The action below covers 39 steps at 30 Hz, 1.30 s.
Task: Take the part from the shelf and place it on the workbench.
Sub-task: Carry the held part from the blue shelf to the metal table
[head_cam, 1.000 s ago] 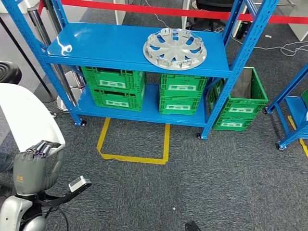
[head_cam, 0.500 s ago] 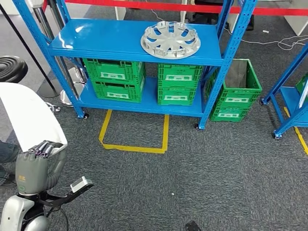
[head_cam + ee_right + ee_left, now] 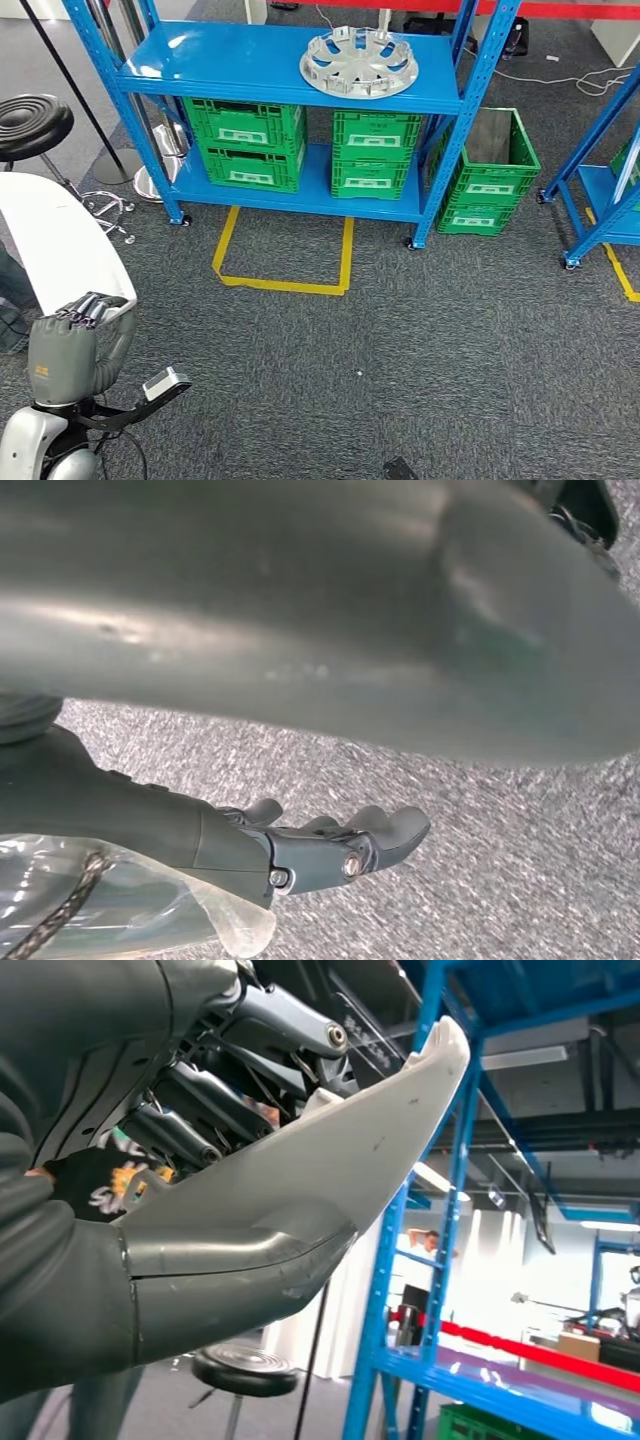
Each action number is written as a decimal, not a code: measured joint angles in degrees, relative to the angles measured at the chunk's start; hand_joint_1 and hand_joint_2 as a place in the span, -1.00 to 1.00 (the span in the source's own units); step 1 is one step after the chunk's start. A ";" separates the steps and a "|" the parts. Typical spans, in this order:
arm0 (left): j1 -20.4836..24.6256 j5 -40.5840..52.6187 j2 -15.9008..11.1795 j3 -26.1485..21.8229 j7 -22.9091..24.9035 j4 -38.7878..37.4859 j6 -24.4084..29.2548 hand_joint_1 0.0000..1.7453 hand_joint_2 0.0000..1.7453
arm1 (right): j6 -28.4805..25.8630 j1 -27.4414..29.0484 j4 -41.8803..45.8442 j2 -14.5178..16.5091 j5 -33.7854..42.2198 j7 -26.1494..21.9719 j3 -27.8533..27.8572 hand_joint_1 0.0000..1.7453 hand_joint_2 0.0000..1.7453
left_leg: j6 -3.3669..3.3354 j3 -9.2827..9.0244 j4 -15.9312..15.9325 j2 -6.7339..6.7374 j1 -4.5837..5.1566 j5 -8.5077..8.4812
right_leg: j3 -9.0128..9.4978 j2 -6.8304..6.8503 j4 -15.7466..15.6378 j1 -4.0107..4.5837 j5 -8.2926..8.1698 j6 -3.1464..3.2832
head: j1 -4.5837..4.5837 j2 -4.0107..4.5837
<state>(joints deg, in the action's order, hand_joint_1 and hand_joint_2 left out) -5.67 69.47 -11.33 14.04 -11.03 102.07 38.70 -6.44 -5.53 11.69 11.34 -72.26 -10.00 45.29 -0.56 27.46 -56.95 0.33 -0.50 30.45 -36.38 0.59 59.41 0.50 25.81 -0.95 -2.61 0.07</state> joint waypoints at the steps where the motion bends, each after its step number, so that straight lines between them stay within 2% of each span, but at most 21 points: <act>1: -0.01 -0.01 0.02 0.01 -0.01 0.00 -0.04 1.00 1.00 | 0.00 0.08 0.00 0.00 0.00 0.02 -0.01 -1.00 -1.00 | -0.41 0.63 0.13 0.11 -0.13 -0.66 | -0.88 -0.18 1.78 -0.09 1.67 -0.34 | -0.07 0.00; 4: -0.05 0.01 0.05 0.01 -0.03 0.00 -0.13 1.00 1.00 | -0.01 0.25 0.00 0.00 -0.02 0.04 -0.03 -1.00 -1.00 | -0.84 2.97 0.07 0.21 -0.14 -2.51 | -4.33 -0.42 12.09 -0.49 8.53 -1.05 | -0.20 0.00; 5: -0.06 0.01 0.05 0.01 -0.04 0.00 -0.13 1.00 1.00 | -0.01 0.29 0.00 0.00 -0.02 0.04 -0.04 -1.00 -1.00 | -0.79 3.76 0.04 0.21 -0.12 -3.11 | -4.51 -0.42 14.33 -0.58 9.58 -1.18 | -0.19 0.00; 6: -0.06 0.01 0.05 0.02 -0.05 0.00 -0.14 1.00 1.00 | -0.01 0.32 0.00 0.00 -0.02 0.04 -0.04 -1.00 -1.00 | -0.71 4.47 0.01 0.21 -0.12 -3.66 | -3.59 -0.42 14.48 -0.64 9.62 -1.25 | -0.20 0.00; 7: -0.07 0.01 0.05 0.02 -0.07 0.00 -0.15 1.00 1.00 | -0.01 0.34 0.00 0.00 -0.02 0.03 -0.05 -1.00 -1.00 | -0.60 5.06 0.00 0.21 -0.13 -4.17 | -1.39 -0.41 12.18 -0.68 8.73 -1.24 | -0.20 0.00; 10: -0.05 0.01 0.05 0.03 -0.12 0.01 -0.18 1.00 1.00 | -0.01 0.13 0.00 0.01 -0.02 0.00 -0.08 -1.00 -1.00 | 0.09 6.13 -0.05 0.20 -0.06 -5.42 | 7.70 -0.48 -1.02 -0.61 5.56 -0.78 | -0.18 0.00; 11: -0.02 -0.01 0.07 0.04 -0.16 0.01 -0.20 1.00 1.00 | -0.01 0.05 0.00 0.01 -0.02 -0.01 -0.09 -1.00 -1.00 | 0.41 6.33 -0.08 0.20 -0.02 -5.76 | 9.01 -0.51 -3.41 -0.51 5.25 -0.57 | -0.18 0.00; 14: 0.00 -0.09 0.11 0.14 -0.34 0.00 -0.29 1.00 1.00 | -0.02 0.19 0.00 0.03 -0.01 -0.02 -0.11 -1.00 -1.00 | 1.49 6.69 -0.09 0.18 -0.16 -6.50 | 8.55 -0.48 -4.01 -0.31 4.63 0.46 | -0.19 0.00; 15: -0.02 -0.11 0.12 0.16 -0.38 0.00 -0.31 1.00 1.00 | -0.02 0.26 0.00 0.03 -0.01 -0.01 -0.11 -1.00 -1.00 | 1.80 6.98 -0.51 0.12 -0.23 -6.08 | 8.46 -0.40 -4.10 -0.36 4.21 0.96 | -0.14 0.00; 17: -0.05 -0.13 0.11 0.16 -0.42 0.00 -0.32 1.00 1.00 | -0.01 0.26 0.00 0.05 0.00 -0.01 -0.12 -1.00 -1.00 | 2.26 8.56 -4.38 -0.01 -0.32 -2.86 | 8.11 -0.23 -4.33 -0.53 3.23 1.84 | -0.04 0.00; 19: -0.09 -0.18 0.11 0.17 -0.46 0.00 -0.32 1.00 1.00 | -0.01 0.28 0.00 0.07 0.00 -0.01 -0.13 -1.00 -1.00 | 2.54 11.10 -11.99 -0.06 -0.34 1.82 | 7.34 -0.17 -4.13 -0.36 2.58 2.22 | 0.03 0.00; 21: -0.13 -0.33 0.12 0.19 -0.50 0.00 -0.32 1.00 1.00 | 0.00 0.38 0.00 0.07 0.00 0.02 -0.13 -1.00 -1.00 | 2.59 11.89 -16.46 -0.06 -0.33 3.56 | 6.41 -0.15 -3.62 -0.18 2.25 2.26 | 0.02 0.00; 22: -0.14 -0.41 0.12 0.19 -0.51 0.00 -0.32 1.00 1.00 | 0.01 0.40 0.00 0.07 0.00 0.04 -0.13 -1.00 -1.00 | 2.49 10.78 -15.39 -0.06 -0.33 2.79 | 5.99 -0.17 -3.26 -0.12 2.18 2.26 | 0.03 0.00; 24: -0.12 -0.50 0.12 0.19 -0.51 0.00 -0.31 1.00 1.00 | 0.02 0.39 0.00 0.08 0.01 0.06 -0.13 -1.00 -1.00 | 2.10 6.40 -8.25 -0.06 -0.29 -0.16 | 5.36 -0.24 -2.48 -0.07 2.19 2.18 | 0.02 0.00; 26: -0.10 -0.53 0.13 0.20 -0.55 0.02 -0.30 1.00 1.00 | 0.02 0.33 0.00 0.10 0.02 0.07 -0.13 -1.00 -1.00 | 1.57 3.35 -2.30 -0.08 -0.08 -1.69 | 4.68 -0.32 -1.75 0.14 2.15 1.85 | 0.01 0.00; 29: -0.22 -0.55 0.13 0.21 -0.60 0.04 -0.27 1.00 1.00 | -0.01 0.37 0.00 0.10 0.04 0.13 -0.13 -1.00 -1.00 | 0.64 3.40 -1.15 -0.12 0.14 -2.09 | 3.88 -0.35 -1.41 0.20 1.76 0.96 | 0.00 0.00; 31: -0.27 -0.56 0.14 0.22 -0.60 0.05 -0.26 1.00 1.00 | -0.03 0.45 0.00 0.10 0.04 0.15 -0.13 -1.00 -1.00 | -0.13 3.63 -0.79 -0.02 -0.07 -2.65 | 3.07 -0.44 -0.24 0.08 2.85 0.30 | -0.09 0.00; 34: -0.34 -0.56 0.14 0.24 -0.62 0.05 -0.24 1.00 1.00 | -0.07 0.51 0.00 0.11 0.04 0.15 -0.13 -1.00 -1.00 | -0.81 4.53 -0.60 0.09 -0.23 -3.44 | -1.18 -0.54 9.33 -0.40 8.56 -0.65 | -0.25 0.00; 36: -0.46 -0.60 0.14 0.25 -0.66 0.04 -0.22 1.00 1.00 | -0.08 0.60 0.00 0.10 0.02 0.13 -0.14 -1.00 -1.00 | -0.77 5.16 -0.63 0.10 -0.24 -3.89 | -3.22 -0.53 14.80 -0.72 10.45 -1.04 | -0.24 0.00; 37: -0.52 -0.64 0.14 0.25 -0.72 0.04 -0.21 1.00 1.00 | -0.11 0.63 0.00 0.10 0.00 0.09 -0.15 -1.00 -1.00 | -0.66 5.36 -0.65 0.09 -0.26 -4.07 | -2.72 -0.52 14.51 -0.85 9.81 -1.16 | -0.26 0.00; 39: -0.61 -0.81 0.14 0.25 -0.82 0.05 -0.18 1.00 1.00 | -0.17 0.60 0.00 0.09 -0.02 -0.01 -0.17 -1.00 -1.00 | -0.36 5.49 -0.72 0.05 -0.35 -4.31 | 1.56 -0.52 7.39 -1.10 6.32 -1.22 | -0.26 0.00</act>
<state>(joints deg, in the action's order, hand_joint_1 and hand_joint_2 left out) -6.28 68.66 -11.19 14.29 -11.85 102.12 38.52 -6.61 -4.94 11.69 11.44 -72.28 -10.02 45.12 -0.92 32.95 -57.67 0.39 -0.85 26.14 -34.81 0.07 66.79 -0.60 32.13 -2.17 -2.87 0.07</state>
